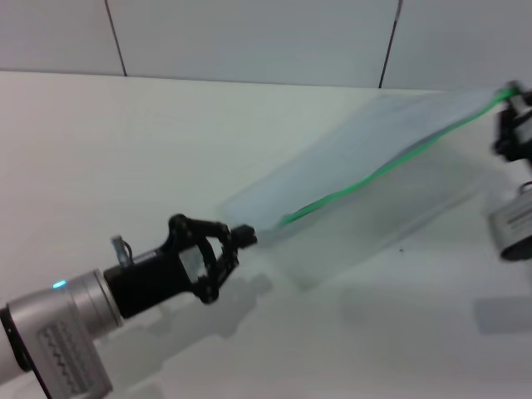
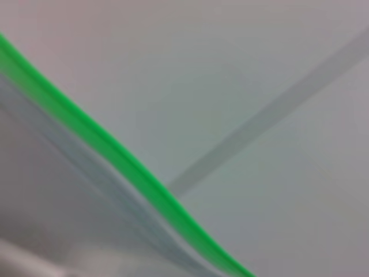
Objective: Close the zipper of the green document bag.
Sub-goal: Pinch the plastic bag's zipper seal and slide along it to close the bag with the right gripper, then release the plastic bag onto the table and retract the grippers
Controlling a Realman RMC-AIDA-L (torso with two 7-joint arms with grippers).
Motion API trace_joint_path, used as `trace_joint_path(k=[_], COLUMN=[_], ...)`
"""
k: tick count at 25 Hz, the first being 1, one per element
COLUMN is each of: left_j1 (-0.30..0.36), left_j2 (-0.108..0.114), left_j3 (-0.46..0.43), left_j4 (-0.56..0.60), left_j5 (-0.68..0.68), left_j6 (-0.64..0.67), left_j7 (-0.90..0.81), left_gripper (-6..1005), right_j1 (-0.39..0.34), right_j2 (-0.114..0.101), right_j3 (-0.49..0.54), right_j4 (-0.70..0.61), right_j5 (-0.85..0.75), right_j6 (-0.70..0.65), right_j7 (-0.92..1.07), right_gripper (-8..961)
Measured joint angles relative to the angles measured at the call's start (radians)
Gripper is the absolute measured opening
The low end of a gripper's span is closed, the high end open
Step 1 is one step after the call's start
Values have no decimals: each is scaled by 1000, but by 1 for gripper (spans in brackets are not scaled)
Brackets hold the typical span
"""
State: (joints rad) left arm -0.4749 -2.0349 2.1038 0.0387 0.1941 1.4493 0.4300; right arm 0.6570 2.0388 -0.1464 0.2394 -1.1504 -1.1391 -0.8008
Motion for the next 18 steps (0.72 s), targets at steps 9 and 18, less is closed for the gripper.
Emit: trace_joint_path(k=[9, 18], left_j1=[8, 37], left_j2=[4, 3], left_j3=[-15, -15], left_j4=[-12, -12], left_j5=[-173, -370], left_j6=[53, 135], left_j7=[-5, -48], left_gripper=[213, 406], right_j1=[-65, -154], right_j2=[4, 3], right_j3=[24, -23], right_j4=[47, 119], right_j5=[114, 97], right_j6=[-203, -543], right_j7=[23, 159], right_gripper=[164, 387])
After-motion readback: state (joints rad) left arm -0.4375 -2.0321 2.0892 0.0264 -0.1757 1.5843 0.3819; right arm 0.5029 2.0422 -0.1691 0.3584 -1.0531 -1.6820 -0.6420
